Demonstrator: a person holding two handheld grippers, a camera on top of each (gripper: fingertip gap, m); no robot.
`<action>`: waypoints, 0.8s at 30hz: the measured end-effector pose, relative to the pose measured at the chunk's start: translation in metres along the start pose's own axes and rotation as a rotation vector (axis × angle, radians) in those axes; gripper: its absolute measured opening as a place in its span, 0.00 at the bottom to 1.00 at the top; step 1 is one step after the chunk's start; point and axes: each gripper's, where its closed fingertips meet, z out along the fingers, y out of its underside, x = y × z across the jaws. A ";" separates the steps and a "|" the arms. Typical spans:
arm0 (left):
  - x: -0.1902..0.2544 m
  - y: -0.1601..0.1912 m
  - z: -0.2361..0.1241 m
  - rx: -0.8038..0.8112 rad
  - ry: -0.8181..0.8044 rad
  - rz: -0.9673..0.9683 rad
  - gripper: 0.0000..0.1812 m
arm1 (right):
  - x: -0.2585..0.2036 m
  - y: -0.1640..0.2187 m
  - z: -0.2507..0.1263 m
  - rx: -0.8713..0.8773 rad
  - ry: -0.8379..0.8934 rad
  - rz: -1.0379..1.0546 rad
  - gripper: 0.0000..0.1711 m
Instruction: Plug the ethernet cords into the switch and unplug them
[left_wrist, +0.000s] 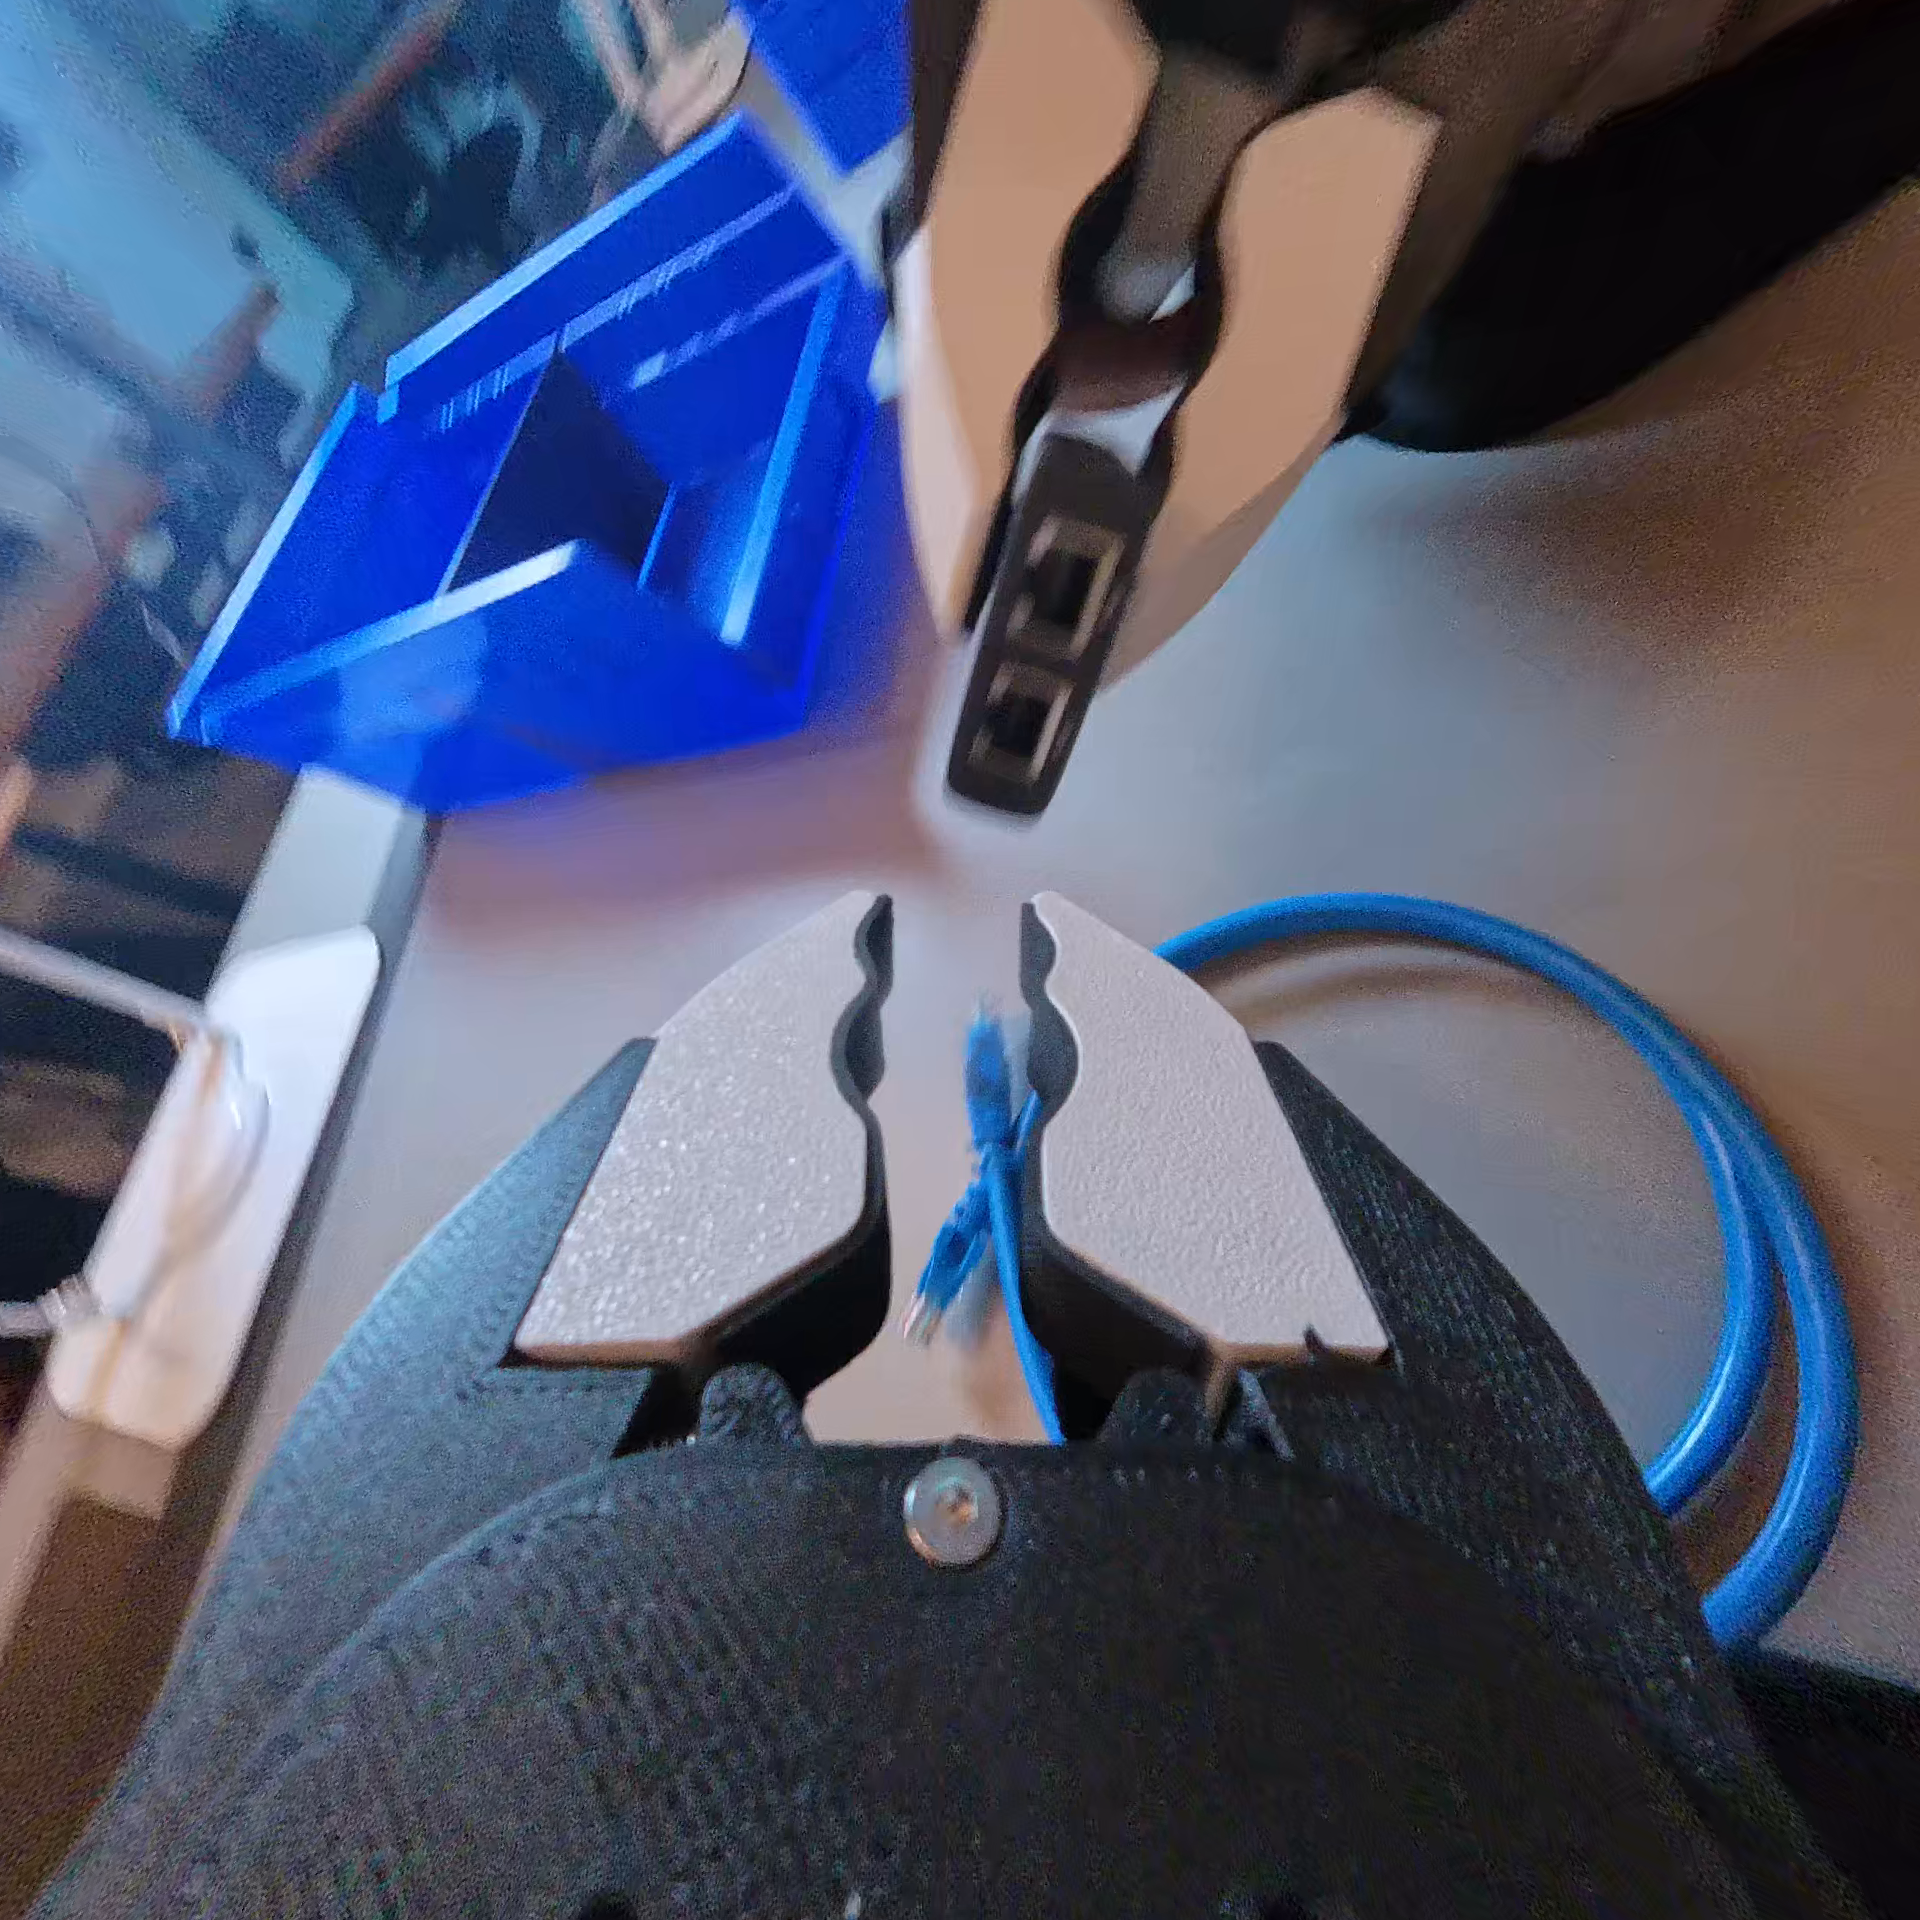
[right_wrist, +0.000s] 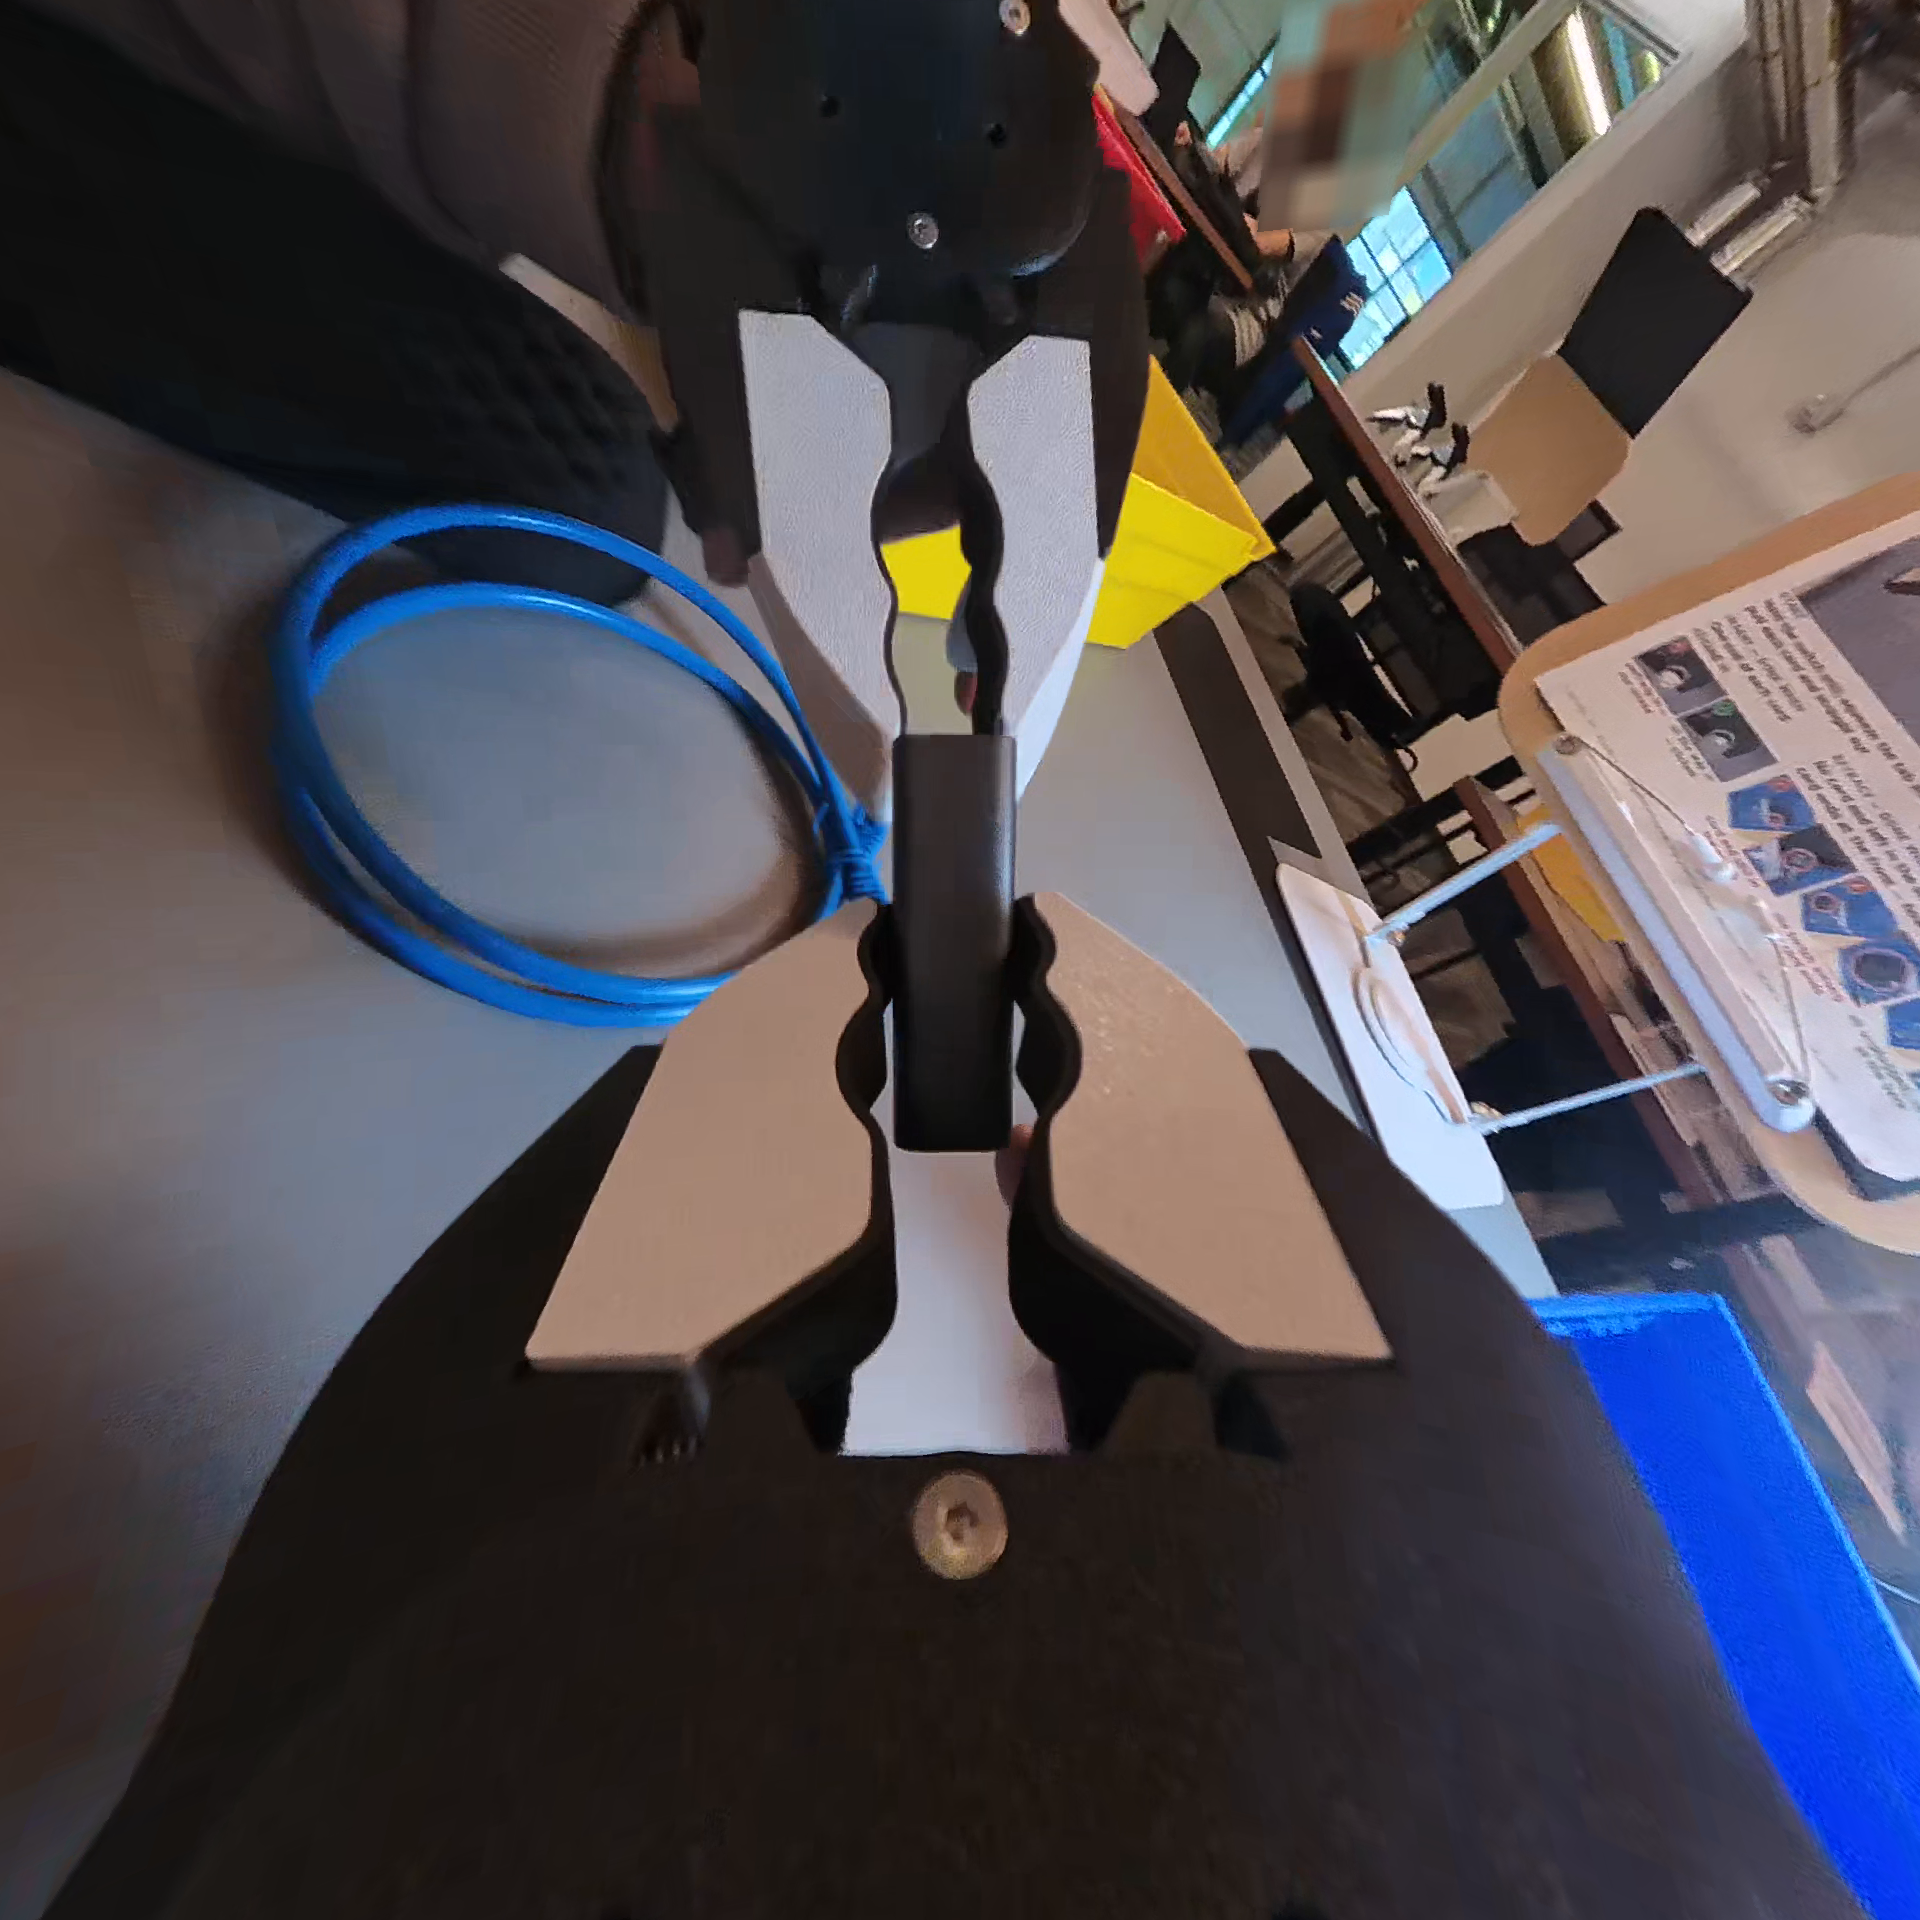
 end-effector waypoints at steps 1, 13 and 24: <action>-0.008 0.011 -0.003 -0.045 -0.005 -0.074 0.11 | 0.006 0.002 -0.003 -0.006 0.017 0.005 0.12; 0.013 0.082 0.022 -0.416 0.126 -0.305 0.11 | 0.026 0.009 -0.019 -0.009 0.092 0.003 0.12; 0.025 0.024 0.001 -0.247 0.305 -0.398 0.08 | 0.016 0.020 -0.014 -0.072 0.092 -0.209 0.12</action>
